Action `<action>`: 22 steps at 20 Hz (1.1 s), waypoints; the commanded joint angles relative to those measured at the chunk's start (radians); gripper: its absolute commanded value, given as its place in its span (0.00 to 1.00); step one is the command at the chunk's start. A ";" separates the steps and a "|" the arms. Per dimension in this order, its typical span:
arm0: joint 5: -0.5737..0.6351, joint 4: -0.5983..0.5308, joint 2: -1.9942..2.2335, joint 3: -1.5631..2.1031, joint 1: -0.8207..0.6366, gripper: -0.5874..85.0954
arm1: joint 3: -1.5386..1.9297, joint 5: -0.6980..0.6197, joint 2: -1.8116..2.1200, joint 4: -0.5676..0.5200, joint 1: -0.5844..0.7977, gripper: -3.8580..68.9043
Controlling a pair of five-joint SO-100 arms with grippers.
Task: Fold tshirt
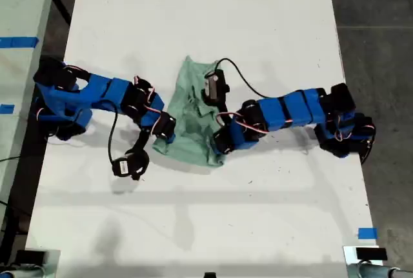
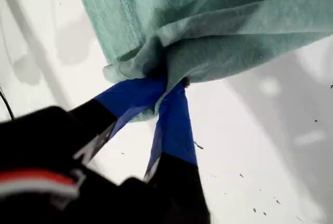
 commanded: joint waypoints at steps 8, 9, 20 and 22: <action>0.347 0.087 0.083 -0.074 -0.443 0.01 | 0.270 -0.179 0.356 -0.127 0.454 0.03; 0.385 0.091 0.078 -0.074 -0.489 0.01 | 0.302 -0.202 0.365 -0.153 0.494 0.03; 0.773 -0.031 -0.212 -0.325 -0.828 0.01 | 0.373 -0.437 0.353 -0.380 0.822 0.03; 0.805 -0.083 -0.256 -0.319 -0.859 0.01 | 0.407 -0.462 0.347 -0.419 0.854 0.03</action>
